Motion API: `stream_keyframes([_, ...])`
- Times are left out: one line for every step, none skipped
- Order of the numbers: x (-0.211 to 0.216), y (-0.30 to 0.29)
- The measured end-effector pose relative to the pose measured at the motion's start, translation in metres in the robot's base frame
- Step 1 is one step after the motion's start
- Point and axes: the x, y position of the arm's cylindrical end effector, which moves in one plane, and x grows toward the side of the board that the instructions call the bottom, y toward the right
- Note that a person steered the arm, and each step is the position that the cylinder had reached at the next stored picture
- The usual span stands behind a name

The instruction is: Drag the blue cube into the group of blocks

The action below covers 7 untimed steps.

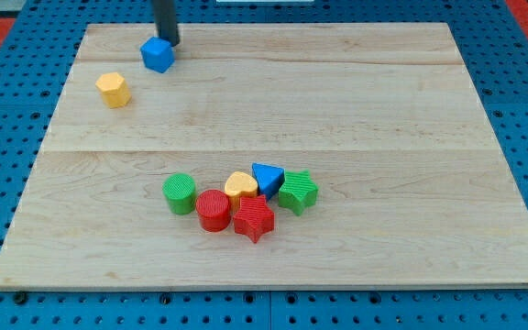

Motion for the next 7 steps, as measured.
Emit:
stream_keyframes([0.041,-0.008])
stream_keyframes([0.081,-0.009])
stream_keyframes([0.1,-0.01])
stream_keyframes([0.08,-0.016])
stream_keyframes([0.097,-0.054])
stream_keyframes([0.134,-0.06])
stream_keyframes([0.168,-0.024])
